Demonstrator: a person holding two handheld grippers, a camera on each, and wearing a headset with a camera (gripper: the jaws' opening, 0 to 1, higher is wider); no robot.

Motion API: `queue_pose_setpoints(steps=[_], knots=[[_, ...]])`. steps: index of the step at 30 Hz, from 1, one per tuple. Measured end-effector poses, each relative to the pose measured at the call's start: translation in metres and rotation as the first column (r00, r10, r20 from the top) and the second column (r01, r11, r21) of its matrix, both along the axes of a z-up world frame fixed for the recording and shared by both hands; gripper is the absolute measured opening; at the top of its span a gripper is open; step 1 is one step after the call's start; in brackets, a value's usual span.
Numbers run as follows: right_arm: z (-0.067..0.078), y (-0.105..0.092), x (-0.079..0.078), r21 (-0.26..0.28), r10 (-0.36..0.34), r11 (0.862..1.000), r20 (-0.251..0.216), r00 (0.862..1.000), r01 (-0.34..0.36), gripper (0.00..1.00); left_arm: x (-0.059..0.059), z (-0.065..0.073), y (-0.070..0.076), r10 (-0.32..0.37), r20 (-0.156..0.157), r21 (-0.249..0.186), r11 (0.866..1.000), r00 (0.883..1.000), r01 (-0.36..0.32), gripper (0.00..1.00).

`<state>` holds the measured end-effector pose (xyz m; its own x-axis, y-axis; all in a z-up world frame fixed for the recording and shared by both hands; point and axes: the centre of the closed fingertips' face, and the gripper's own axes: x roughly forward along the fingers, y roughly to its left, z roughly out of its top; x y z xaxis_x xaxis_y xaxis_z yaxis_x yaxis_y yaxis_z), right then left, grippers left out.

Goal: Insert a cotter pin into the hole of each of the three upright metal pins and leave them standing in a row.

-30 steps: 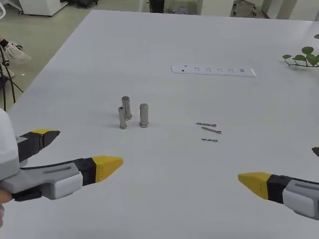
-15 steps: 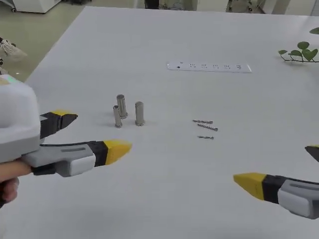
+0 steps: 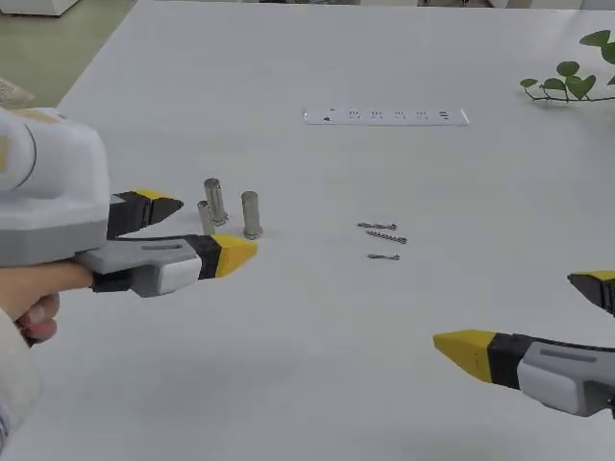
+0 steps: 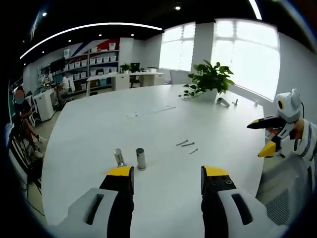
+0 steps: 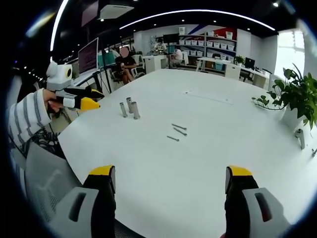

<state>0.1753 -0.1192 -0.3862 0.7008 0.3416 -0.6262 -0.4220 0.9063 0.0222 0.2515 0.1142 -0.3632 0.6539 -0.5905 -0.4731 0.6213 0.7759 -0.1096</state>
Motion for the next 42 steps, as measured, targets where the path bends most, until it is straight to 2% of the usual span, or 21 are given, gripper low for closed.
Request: queue_pose_setpoints(steps=[1,2,4,5,7,15,21,24,29,38,42], knots=[[0.0,0.0,0.0,0.0,-0.001,1.0,-0.001,1.0,0.001,0.91,0.003,0.001,-0.001,0.0,0.014,0.007,1.0,1.0,0.0,0.48],[-0.001,-0.001,0.001,0.0,-0.005,1.0,-0.001,1.0,0.005,0.91,0.01,0.004,0.0,0.003,0.058,0.036,0.999,0.998,-0.005,0.45],[-0.002,-0.002,0.002,0.003,-0.007,1.0,-0.003,1.0,0.007,0.91,0.014,-0.001,0.001,0.002,0.053,0.071,0.997,0.999,-0.006,0.39],[-0.002,-0.002,0.002,0.003,-0.007,1.0,-0.004,1.0,0.007,0.91,0.018,-0.004,0.002,-0.003,0.062,0.109,0.994,0.998,-0.004,0.37],[-0.004,-0.002,0.002,0.0,-0.005,1.0,-0.007,1.0,0.005,0.91,0.025,-0.008,0.001,-0.019,0.073,0.156,0.988,0.997,0.008,0.34],[-0.01,-0.005,0.005,0.005,-0.008,1.0,-0.023,1.0,0.008,0.9,0.046,-0.02,-0.009,-0.021,0.05,0.171,0.985,0.999,0.012,0.33],[-0.013,-0.007,0.006,0.014,-0.014,1.0,-0.031,0.999,0.014,0.9,0.059,-0.025,-0.014,-0.004,0.047,0.176,0.984,0.999,-0.005,0.32],[-0.019,-0.009,0.007,0.018,-0.014,1.0,-0.045,0.999,0.015,0.9,0.068,-0.028,-0.016,0.005,0.059,0.185,0.983,0.998,-0.016,0.29],[-0.024,-0.011,0.007,0.022,-0.019,1.0,-0.055,0.998,0.02,0.9,0.078,-0.033,-0.019,0.015,0.052,0.19,0.981,0.999,-0.024,0.27],[-0.027,-0.014,0.01,0.028,-0.019,0.999,-0.065,0.998,0.021,0.89,0.09,-0.048,-0.021,0.033,0.002,0.193,0.981,0.999,-0.033,0.26],[-0.027,-0.015,0.012,0.028,-0.019,0.999,-0.065,0.998,0.021,0.89,0.095,-0.055,-0.017,0.054,-0.008,0.218,0.975,0.999,-0.051,0.24]])
